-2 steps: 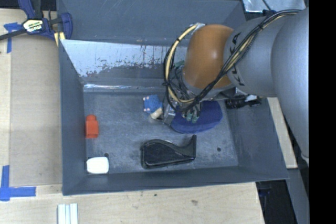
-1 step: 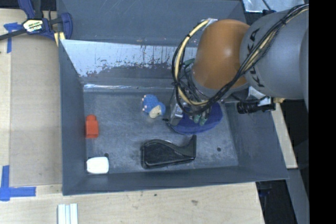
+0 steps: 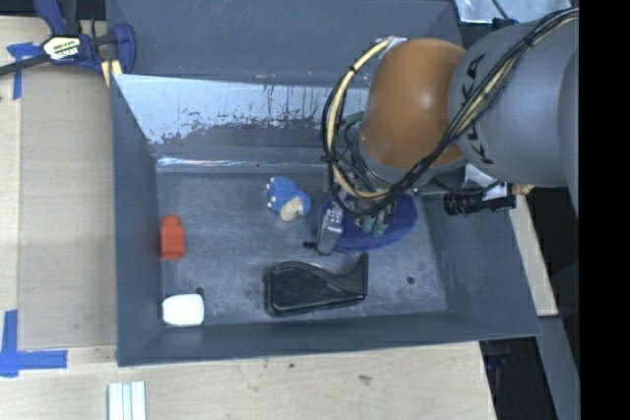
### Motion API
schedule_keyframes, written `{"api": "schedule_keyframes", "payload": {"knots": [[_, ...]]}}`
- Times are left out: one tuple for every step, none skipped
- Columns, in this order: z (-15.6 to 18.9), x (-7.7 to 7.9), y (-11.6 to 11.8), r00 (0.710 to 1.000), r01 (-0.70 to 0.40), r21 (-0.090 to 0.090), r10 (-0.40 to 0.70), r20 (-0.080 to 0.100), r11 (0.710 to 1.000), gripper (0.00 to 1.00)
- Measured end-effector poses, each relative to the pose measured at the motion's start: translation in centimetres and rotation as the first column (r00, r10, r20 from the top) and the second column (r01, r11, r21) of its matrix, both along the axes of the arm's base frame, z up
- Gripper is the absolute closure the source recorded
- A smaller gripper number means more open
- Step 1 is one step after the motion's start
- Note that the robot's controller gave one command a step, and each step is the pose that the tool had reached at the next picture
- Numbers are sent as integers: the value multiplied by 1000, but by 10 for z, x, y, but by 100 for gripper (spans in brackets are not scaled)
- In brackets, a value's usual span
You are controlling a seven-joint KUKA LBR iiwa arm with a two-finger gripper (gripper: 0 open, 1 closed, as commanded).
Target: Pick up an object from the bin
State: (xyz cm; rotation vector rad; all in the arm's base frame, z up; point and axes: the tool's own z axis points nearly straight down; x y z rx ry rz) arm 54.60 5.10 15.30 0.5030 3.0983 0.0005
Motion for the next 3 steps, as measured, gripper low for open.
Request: {"api": "schedule_keyframes", "payload": {"knots": [[-80,34,3,901,-434,-7,434,12,901,0],[-81,31,4,901,-434,-3,434,6,901,100],[63,31,60,896,-444,-3,444,10,896,100]]}}
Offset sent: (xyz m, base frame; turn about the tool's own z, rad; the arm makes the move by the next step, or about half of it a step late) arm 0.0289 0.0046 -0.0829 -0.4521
